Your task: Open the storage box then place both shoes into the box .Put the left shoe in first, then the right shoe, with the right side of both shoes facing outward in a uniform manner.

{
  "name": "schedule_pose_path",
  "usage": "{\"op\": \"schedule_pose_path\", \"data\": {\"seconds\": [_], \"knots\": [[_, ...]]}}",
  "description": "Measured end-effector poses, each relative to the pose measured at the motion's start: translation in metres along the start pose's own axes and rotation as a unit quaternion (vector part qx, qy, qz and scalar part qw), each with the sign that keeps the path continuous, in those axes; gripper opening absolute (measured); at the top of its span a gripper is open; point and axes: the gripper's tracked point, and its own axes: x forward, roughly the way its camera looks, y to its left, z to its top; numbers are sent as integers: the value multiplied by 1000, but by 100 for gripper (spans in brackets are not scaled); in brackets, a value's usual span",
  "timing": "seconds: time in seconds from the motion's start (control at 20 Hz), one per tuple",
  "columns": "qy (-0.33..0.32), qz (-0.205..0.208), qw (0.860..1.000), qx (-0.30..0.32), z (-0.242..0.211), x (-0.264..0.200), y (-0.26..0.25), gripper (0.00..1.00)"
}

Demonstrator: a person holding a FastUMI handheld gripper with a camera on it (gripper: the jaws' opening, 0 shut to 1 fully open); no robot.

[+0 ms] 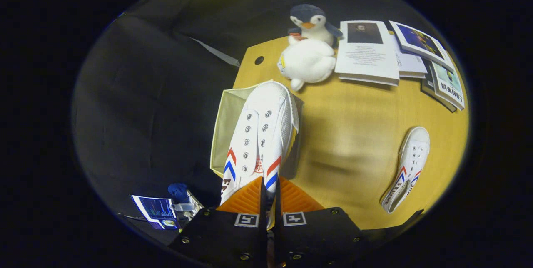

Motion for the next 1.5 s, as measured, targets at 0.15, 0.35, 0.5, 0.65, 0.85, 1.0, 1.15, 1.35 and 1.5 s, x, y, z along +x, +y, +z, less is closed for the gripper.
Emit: {"op": "schedule_pose_path", "data": {"seconds": [0.15, 0.35, 0.5, 0.65, 0.85, 1.0, 1.15, 1.35, 1.5], "knots": [[2, 6, 1000, -25, 19, 17, 31, 7], [24, 1, 999, -38, 30, 56, 60, 7], [46, -13, 998, -42, 32, 87, 71, 7], [64, -25, 996, -50, 31, 114, 81, 7], [73, -65, 992, -75, 31, 138, 81, 7], [68, -62, 991, -100, 34, 148, 81, 22], [42, -80, 987, -131, 50, 134, 74, 79], [20, -70, 990, -121, 57, 99, 72, 98], [-1, -70, 990, -118, 63, 66, 61, 97]]}}
